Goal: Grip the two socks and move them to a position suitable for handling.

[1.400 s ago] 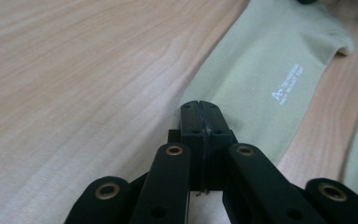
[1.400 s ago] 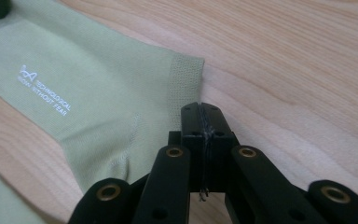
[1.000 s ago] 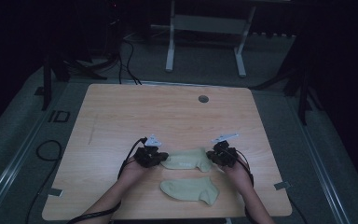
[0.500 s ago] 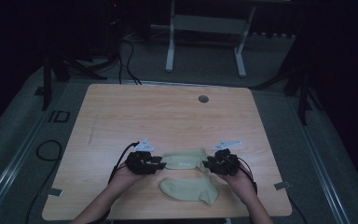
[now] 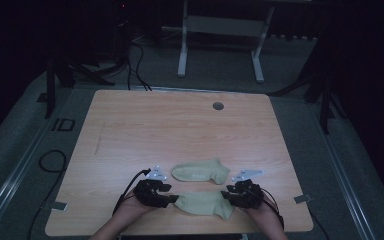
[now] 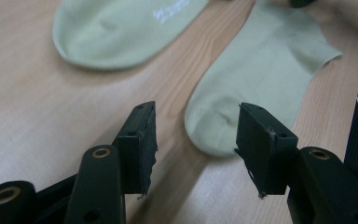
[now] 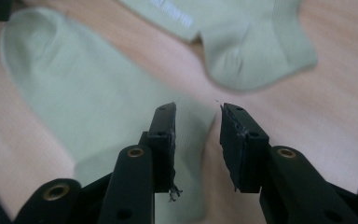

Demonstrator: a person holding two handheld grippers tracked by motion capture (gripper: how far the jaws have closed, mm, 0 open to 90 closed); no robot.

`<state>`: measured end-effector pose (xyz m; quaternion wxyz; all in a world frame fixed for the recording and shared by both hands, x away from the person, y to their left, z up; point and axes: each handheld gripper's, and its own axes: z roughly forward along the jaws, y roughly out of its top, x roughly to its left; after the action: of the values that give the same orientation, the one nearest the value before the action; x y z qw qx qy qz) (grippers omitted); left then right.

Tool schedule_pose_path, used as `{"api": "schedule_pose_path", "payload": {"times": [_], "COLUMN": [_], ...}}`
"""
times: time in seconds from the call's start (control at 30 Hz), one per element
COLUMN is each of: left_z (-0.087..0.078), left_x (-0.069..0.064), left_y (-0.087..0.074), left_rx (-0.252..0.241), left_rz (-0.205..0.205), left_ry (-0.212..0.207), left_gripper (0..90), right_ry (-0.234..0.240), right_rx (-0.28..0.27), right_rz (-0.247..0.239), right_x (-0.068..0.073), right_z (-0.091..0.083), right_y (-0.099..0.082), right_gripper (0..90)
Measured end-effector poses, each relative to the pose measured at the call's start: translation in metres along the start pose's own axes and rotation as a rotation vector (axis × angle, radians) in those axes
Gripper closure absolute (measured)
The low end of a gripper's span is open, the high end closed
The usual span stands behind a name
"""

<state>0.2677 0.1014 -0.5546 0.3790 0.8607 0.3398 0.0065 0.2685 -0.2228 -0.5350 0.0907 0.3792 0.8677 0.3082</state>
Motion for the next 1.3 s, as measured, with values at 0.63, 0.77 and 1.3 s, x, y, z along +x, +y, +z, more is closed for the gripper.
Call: {"api": "schedule_pose_path", "payload": {"times": [0.63, 0.77, 1.3], "left_z": [0.008, 0.009, -0.021], "left_x": [-0.015, -0.016, -0.001], "left_y": [-0.007, -0.007, 0.017], "left_rx": [0.041, 0.049, -0.042], "left_rz": [0.045, 0.046, -0.005], "left_ry": [0.046, 0.036, 0.066], "left_gripper": [70.7, 84.6, 88.3], "right_ry": [-0.069, -0.084, -0.047], "right_rx": [0.017, 0.013, -0.089], "right_rz": [-0.044, -0.070, -0.050], "right_x": [0.017, 0.022, 0.008], "right_z": [-0.001, 0.000, -0.023], "right_y": [-0.030, -0.029, 0.006], "right_gripper": [77.8, 83.1, 84.3]}}
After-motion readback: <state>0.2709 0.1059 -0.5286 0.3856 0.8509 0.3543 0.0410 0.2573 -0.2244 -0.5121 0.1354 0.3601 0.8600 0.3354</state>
